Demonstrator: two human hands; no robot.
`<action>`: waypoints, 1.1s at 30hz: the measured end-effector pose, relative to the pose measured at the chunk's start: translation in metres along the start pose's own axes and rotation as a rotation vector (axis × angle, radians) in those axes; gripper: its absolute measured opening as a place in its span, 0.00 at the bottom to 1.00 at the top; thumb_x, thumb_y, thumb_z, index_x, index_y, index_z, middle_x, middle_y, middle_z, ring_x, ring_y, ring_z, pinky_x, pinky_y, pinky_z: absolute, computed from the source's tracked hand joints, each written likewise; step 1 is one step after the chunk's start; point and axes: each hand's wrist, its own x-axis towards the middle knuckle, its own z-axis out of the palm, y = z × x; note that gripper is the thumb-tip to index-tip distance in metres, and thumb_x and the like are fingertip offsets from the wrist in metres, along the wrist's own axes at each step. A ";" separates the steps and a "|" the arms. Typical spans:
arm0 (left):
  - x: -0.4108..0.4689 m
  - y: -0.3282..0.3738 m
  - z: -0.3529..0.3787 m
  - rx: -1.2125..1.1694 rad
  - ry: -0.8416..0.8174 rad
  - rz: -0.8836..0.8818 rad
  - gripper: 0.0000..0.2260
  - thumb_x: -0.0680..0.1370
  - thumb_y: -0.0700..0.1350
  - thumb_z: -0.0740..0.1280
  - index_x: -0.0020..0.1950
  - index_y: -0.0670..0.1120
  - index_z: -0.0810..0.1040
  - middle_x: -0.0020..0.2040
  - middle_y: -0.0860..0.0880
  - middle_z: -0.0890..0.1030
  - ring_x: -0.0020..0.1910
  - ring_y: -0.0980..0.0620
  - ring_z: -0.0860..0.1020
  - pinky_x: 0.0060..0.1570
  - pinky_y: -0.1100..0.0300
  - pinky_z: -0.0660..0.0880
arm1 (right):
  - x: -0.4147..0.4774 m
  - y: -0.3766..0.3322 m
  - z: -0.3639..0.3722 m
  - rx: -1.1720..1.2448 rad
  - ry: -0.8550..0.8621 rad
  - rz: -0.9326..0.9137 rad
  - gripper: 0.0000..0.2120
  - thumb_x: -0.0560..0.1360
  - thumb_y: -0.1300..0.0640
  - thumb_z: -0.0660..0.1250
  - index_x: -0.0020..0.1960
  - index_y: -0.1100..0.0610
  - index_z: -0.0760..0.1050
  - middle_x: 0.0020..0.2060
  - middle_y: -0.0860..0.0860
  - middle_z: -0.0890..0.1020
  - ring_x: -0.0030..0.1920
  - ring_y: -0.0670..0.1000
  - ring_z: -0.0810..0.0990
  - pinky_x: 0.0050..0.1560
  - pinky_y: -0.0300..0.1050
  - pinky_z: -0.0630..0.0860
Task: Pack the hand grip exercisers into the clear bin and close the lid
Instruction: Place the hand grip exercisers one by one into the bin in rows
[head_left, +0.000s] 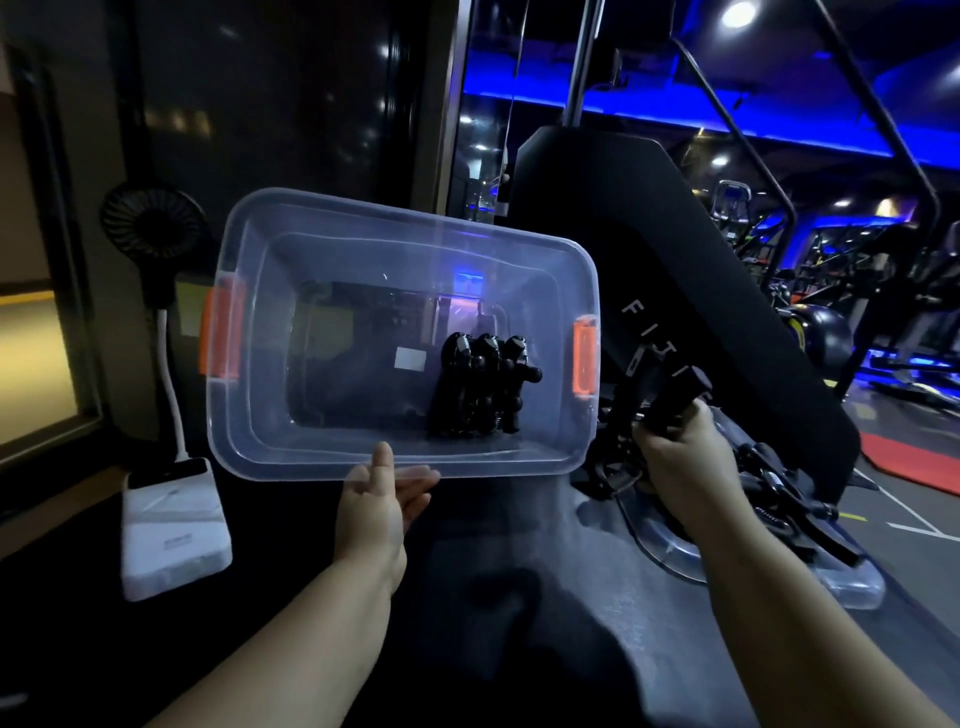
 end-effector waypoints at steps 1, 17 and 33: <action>0.000 0.000 0.000 -0.006 -0.003 0.001 0.15 0.81 0.56 0.58 0.50 0.44 0.71 0.36 0.45 0.85 0.37 0.52 0.84 0.32 0.64 0.77 | 0.000 -0.007 0.001 0.052 -0.021 -0.001 0.10 0.70 0.49 0.66 0.50 0.48 0.69 0.37 0.46 0.80 0.38 0.48 0.79 0.33 0.45 0.73; 0.002 -0.001 -0.001 -0.011 -0.032 -0.020 0.15 0.81 0.56 0.58 0.50 0.44 0.70 0.36 0.45 0.85 0.37 0.50 0.84 0.39 0.59 0.75 | 0.016 -0.084 0.123 -0.038 -0.403 0.028 0.16 0.65 0.64 0.65 0.52 0.55 0.71 0.40 0.57 0.80 0.39 0.57 0.80 0.38 0.49 0.79; 0.005 -0.006 -0.002 0.008 -0.014 -0.034 0.19 0.80 0.56 0.59 0.54 0.41 0.74 0.44 0.39 0.84 0.43 0.45 0.84 0.40 0.57 0.75 | 0.028 -0.084 0.193 -0.462 -0.411 -0.029 0.15 0.72 0.55 0.69 0.49 0.57 0.64 0.38 0.53 0.73 0.40 0.57 0.72 0.38 0.45 0.68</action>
